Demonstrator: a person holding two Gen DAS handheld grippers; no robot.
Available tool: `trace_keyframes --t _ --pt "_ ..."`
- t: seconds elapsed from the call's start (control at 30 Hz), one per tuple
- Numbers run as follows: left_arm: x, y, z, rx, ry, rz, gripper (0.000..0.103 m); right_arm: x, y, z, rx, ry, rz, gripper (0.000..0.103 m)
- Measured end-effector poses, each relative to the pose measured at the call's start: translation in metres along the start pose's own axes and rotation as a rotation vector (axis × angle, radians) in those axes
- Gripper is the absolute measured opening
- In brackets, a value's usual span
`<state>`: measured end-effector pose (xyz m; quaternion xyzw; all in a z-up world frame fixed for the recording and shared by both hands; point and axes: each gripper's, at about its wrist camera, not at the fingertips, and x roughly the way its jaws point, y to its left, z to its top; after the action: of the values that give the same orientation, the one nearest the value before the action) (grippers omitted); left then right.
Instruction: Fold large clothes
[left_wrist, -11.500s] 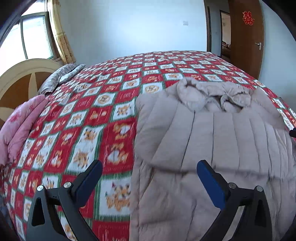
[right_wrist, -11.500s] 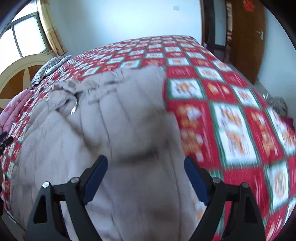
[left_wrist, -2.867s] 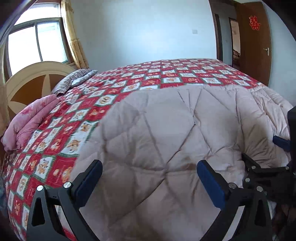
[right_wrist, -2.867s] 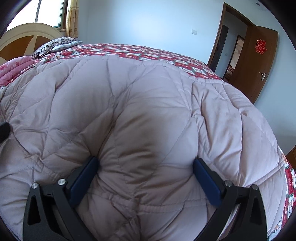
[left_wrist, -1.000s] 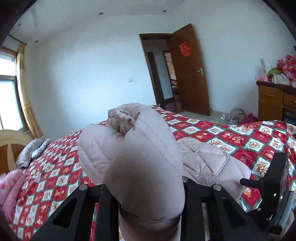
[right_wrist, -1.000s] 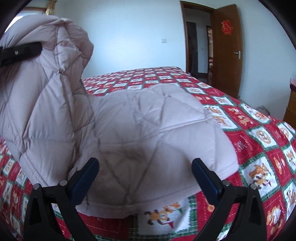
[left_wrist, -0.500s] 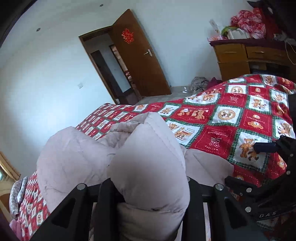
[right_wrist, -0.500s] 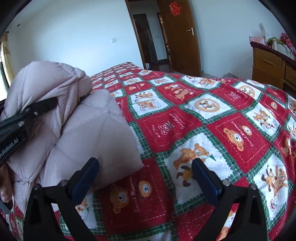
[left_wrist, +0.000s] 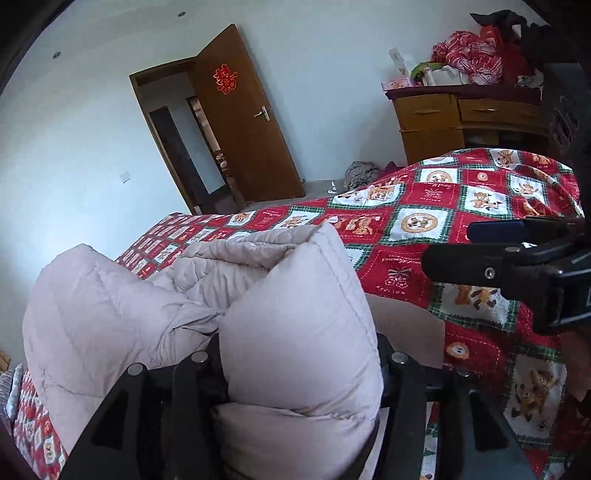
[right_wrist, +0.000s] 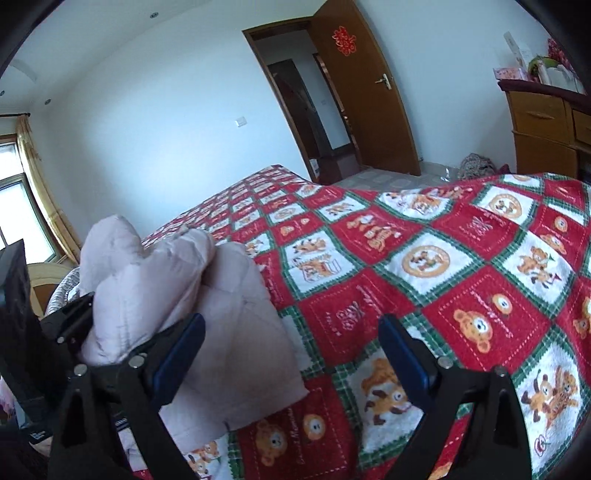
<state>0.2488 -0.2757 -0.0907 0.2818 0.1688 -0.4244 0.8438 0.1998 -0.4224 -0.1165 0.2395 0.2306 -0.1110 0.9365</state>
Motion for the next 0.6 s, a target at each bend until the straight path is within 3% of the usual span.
trace_keyframes --t 0.37,0.53,0.6 --pt "-0.011 0.011 0.018 -0.055 -0.053 -0.012 0.072 0.006 -0.015 -0.025 0.033 0.053 -0.126 0.097" --pt "-0.017 0.021 0.035 -0.106 -0.07 -0.032 0.074 0.006 -0.001 -0.054 -0.06 0.077 -0.172 0.097" --pt "-0.031 0.023 0.046 -0.111 -0.093 0.016 0.074 0.006 0.004 -0.059 -0.097 0.07 -0.192 0.098"
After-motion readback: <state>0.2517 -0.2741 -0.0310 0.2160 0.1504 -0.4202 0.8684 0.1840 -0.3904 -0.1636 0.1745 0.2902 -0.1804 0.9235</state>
